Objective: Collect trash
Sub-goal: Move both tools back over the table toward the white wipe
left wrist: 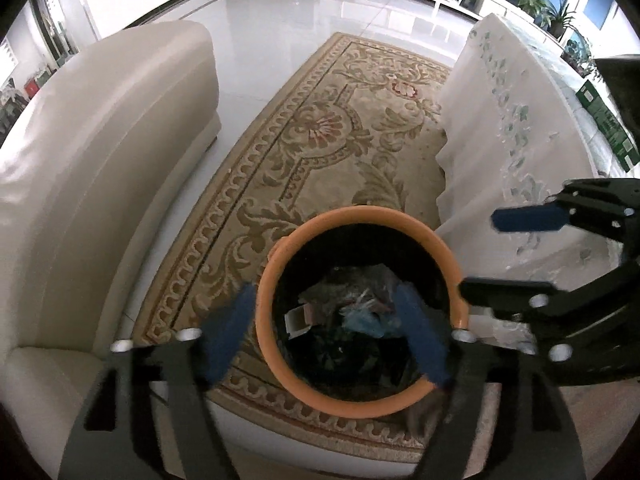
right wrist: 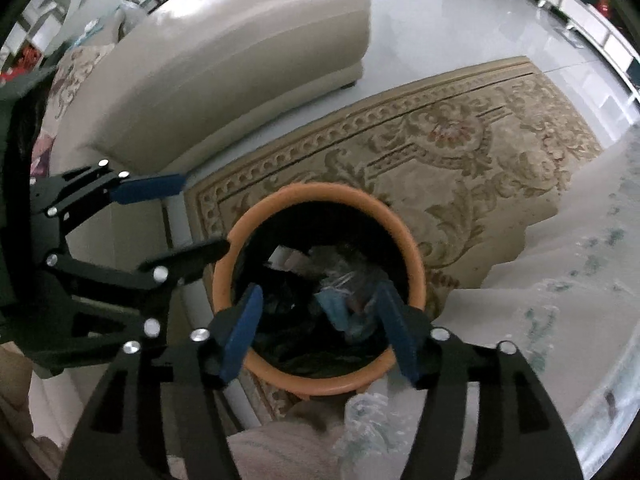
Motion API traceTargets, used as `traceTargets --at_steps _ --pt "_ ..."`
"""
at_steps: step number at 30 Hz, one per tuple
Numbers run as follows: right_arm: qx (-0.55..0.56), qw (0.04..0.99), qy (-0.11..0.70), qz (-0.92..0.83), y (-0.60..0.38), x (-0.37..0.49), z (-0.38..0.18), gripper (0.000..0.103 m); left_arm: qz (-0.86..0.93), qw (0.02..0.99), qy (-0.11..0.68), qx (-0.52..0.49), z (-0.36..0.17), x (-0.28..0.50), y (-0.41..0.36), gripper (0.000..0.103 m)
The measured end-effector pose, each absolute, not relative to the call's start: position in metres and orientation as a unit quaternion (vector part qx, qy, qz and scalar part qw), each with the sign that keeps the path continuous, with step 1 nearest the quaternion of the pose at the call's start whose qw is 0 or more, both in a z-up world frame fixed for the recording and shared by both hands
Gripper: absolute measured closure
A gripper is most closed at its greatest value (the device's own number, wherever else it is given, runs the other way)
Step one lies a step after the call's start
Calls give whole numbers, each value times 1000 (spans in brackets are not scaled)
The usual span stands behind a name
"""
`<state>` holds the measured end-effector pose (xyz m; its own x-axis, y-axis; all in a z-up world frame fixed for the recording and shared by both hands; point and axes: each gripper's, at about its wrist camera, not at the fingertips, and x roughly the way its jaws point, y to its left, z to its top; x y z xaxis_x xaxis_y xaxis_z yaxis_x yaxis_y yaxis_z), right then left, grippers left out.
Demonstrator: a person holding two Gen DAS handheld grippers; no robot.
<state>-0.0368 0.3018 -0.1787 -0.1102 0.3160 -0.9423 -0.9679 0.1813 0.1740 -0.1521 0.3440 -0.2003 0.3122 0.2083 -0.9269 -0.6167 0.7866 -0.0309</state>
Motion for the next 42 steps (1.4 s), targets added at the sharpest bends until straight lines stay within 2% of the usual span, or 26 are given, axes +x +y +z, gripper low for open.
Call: traceTargets --at_steps 4,10,23,42 --pt "-312 606 481 551 279 -33 -152 21 245 798 517 -188 -185 -145 333 14" --pt "-294 646 451 542 233 -21 -107 13 230 814 516 -138 -155 -120 297 6" --pt "-240 746 418 460 99 47 -42 10 137 849 501 -91 -108 -34 193 6" --pt "-169 810 457 326 -48 192 -64 10 56 866 496 -15 -90 110 64 6"
